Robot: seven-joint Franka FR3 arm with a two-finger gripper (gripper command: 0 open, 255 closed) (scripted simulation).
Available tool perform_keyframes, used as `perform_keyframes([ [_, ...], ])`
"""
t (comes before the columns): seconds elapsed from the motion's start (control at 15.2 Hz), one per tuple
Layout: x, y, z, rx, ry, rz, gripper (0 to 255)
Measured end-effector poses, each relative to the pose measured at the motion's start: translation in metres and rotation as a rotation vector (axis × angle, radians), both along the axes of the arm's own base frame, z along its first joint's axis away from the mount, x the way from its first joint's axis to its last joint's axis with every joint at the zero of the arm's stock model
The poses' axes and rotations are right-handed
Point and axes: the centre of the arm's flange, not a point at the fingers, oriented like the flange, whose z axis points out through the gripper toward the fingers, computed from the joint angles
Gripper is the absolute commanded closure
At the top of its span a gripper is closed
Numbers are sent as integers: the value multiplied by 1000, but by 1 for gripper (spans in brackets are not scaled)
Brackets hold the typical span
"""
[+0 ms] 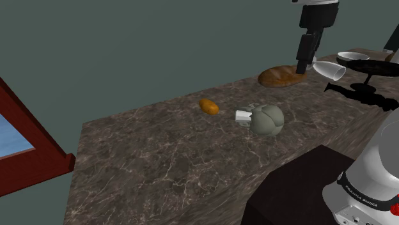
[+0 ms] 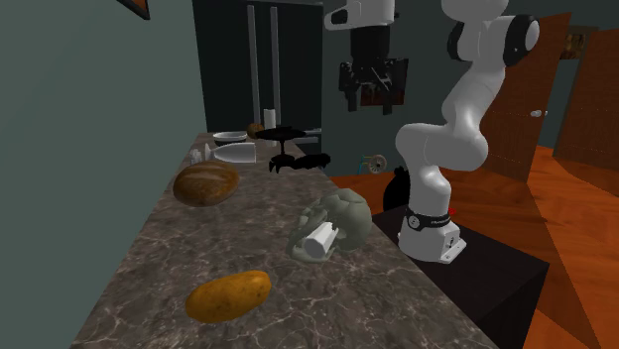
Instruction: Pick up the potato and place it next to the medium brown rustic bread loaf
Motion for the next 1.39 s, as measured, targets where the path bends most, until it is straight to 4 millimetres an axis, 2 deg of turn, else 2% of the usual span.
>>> perform_keyframes([
  [0.13, 6, 5, -2, -9, 1, -4, 0],
  [0.4, 39, 36, -24, -75, 7, -39, 0],
  [0.92, 125, 95, -80, -221, 17, -118, 0],
  [1.39, 202, 136, -142, -349, 27, -187, 0],
])
